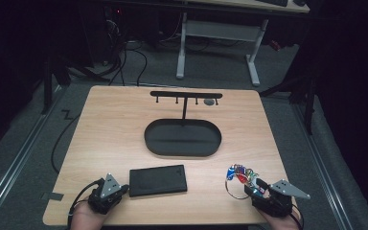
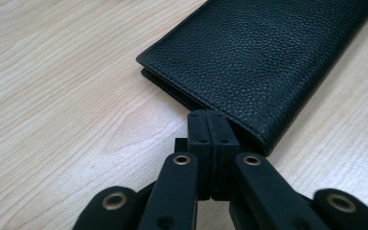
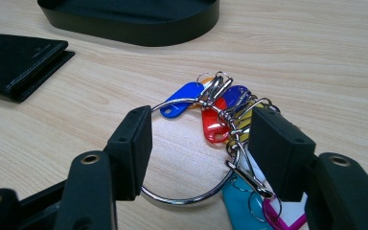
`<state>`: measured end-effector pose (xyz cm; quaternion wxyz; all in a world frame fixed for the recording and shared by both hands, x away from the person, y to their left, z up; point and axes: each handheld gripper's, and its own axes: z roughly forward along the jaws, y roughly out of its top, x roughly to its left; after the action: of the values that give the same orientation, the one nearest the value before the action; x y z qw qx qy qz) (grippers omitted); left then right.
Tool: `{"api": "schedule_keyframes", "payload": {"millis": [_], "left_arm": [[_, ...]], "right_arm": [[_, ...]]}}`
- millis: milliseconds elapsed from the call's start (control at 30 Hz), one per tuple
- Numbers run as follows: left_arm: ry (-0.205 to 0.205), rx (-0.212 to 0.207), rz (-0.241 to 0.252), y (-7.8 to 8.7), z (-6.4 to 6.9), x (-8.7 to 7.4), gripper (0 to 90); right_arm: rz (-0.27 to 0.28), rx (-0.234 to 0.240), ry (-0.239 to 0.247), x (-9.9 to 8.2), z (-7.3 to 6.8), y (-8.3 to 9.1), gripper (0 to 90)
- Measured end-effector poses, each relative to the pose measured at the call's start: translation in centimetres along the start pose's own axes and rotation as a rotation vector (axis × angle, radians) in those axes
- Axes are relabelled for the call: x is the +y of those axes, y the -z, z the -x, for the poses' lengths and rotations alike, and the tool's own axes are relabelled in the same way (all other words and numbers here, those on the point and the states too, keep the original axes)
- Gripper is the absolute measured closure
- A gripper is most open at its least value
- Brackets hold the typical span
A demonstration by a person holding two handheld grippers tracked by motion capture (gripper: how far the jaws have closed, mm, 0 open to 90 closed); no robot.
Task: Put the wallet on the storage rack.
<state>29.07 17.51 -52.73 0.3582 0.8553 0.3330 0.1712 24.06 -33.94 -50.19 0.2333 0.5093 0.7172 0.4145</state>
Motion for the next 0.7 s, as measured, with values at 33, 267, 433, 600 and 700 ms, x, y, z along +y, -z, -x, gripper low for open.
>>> {"api": "schedule_keyframes", "payload": {"millis": [33,267,433,600,700], "left_arm": [[0.001,-0.006,-0.001,0.0,0.1,0.0,90.0],[-0.049,-0.029,-0.001,0.3,1.8,-0.1,90.0],[-0.089,-0.048,-0.004,0.3,3.4,0.0,89.5],[-0.112,-0.067,-0.004,0.1,4.6,0.2,88.4],[-0.125,-0.076,-0.003,-0.1,5.3,0.4,88.3]], "right_arm": [[0.0,0.0,0.0,0.0,0.0,0.0,41.9],[0.0,0.017,0.012,0.5,-0.3,-0.9,42.1],[-0.006,0.035,0.034,1.0,-0.7,-1.8,42.1],[-0.013,0.057,0.049,1.5,-1.0,-2.7,42.1],[-0.016,0.061,0.051,1.6,-1.1,-2.9,42.1]]}}
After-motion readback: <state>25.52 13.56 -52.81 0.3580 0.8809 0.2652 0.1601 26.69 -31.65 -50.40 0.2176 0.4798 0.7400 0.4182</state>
